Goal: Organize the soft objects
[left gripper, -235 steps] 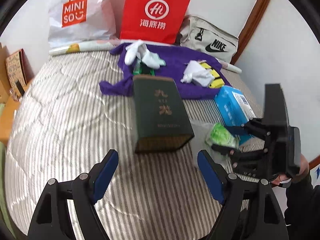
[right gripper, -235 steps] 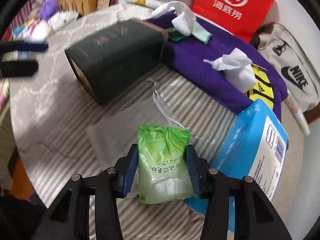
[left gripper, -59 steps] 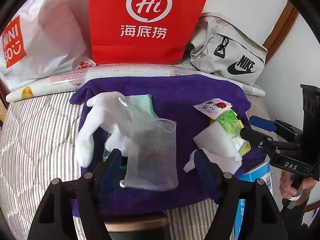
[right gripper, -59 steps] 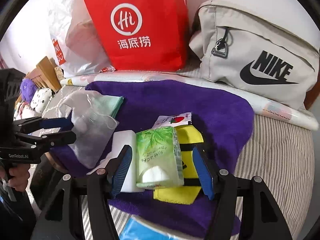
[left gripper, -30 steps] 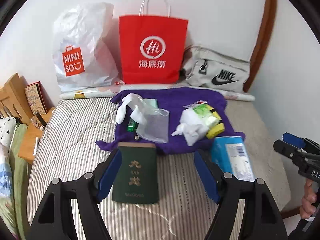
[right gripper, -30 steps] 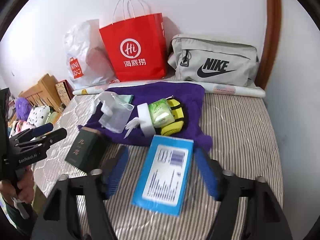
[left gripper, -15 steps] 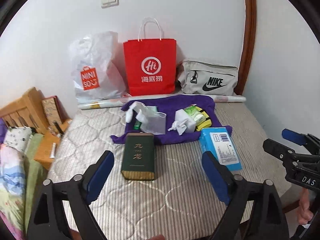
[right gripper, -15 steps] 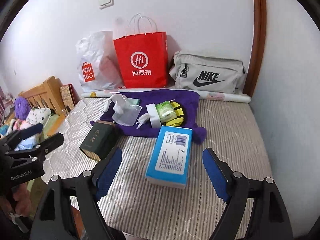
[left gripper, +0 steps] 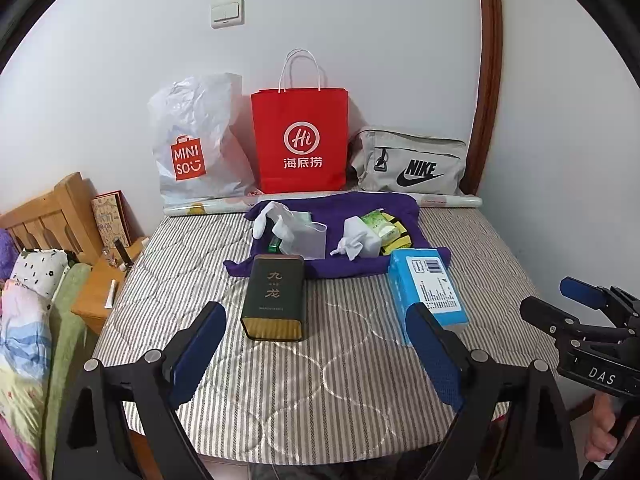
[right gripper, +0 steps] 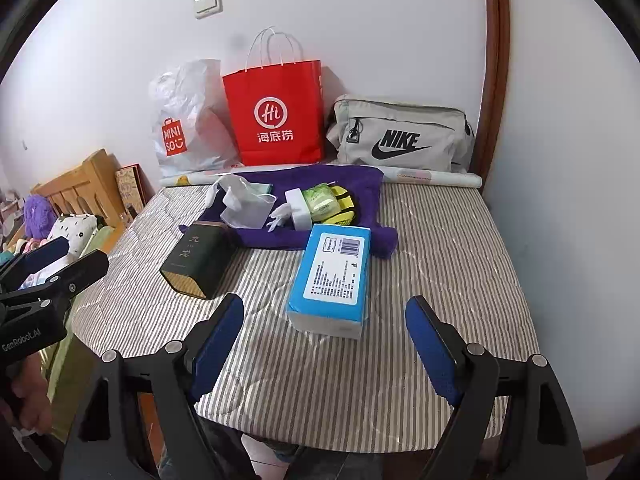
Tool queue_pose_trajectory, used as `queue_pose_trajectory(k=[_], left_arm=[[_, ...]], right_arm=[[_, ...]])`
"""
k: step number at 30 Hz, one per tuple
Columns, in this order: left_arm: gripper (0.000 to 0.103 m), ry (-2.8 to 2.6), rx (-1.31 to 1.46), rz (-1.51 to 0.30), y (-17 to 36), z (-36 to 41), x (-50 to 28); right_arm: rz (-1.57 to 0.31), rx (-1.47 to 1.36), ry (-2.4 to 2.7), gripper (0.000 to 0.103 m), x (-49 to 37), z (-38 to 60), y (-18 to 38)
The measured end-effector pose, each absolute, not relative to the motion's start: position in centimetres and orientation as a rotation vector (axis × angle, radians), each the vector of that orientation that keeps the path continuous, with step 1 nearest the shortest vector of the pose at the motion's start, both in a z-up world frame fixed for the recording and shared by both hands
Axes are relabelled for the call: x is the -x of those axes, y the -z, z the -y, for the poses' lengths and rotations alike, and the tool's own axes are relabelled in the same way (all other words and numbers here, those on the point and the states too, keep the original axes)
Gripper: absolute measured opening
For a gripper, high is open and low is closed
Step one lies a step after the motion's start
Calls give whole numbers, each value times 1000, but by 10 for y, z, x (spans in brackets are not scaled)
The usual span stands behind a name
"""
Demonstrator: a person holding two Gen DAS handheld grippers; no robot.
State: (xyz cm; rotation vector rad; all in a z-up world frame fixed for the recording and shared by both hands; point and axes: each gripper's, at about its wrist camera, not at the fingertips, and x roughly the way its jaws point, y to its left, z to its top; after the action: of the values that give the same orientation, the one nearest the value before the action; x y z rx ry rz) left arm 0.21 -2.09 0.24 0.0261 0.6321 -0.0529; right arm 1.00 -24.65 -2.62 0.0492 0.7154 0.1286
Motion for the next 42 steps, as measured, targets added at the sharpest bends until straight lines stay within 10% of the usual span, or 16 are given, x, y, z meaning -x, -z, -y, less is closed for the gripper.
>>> queue_pose_trajectory(k=[42], left_arm=[[91, 29, -22, -652, 3, 19, 10]], right_arm=[[-705, -20, -143, 82, 5, 236, 24]])
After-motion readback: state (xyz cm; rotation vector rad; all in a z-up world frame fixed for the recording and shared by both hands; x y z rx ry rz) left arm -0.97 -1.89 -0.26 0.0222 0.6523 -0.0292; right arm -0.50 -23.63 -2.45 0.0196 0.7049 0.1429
